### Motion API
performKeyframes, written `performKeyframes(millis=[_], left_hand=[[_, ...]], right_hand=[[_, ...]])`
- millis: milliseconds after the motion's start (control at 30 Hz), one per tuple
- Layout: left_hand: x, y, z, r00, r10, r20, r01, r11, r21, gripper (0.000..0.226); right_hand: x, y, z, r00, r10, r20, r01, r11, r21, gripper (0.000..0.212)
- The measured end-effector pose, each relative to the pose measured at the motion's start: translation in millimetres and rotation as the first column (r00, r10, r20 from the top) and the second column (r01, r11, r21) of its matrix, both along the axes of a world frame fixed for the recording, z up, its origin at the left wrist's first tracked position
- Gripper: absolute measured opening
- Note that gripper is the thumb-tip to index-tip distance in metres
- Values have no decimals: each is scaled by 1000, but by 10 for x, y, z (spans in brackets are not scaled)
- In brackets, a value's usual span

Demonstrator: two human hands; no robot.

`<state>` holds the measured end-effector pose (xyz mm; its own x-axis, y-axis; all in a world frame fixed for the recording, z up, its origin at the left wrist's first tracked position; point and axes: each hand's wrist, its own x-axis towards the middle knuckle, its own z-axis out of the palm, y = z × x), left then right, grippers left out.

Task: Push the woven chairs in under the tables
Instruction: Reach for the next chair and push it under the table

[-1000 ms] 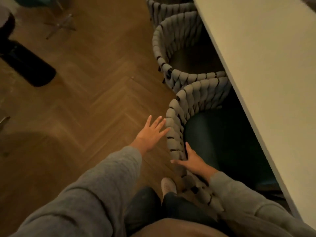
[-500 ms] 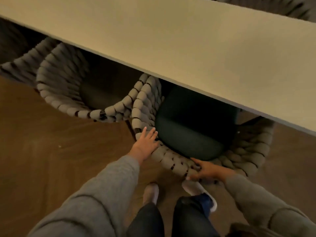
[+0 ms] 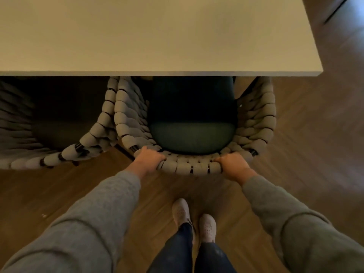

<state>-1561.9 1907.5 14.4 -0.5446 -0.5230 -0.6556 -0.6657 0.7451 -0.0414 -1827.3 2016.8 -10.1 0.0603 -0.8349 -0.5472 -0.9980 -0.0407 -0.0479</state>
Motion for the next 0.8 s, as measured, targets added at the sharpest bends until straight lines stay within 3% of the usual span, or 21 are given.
performKeyframes(millis=[467, 800], left_hand=[[-124, 757, 48, 996, -76, -43, 78, 996, 41, 26], [-517, 776, 42, 995, -69, -72, 71, 997, 32, 28]], right_hand=[[-159, 892, -3, 998, -46, 44, 45, 998, 34, 30], [-590, 840, 18, 999, -35, 19, 34, 998, 48, 32]])
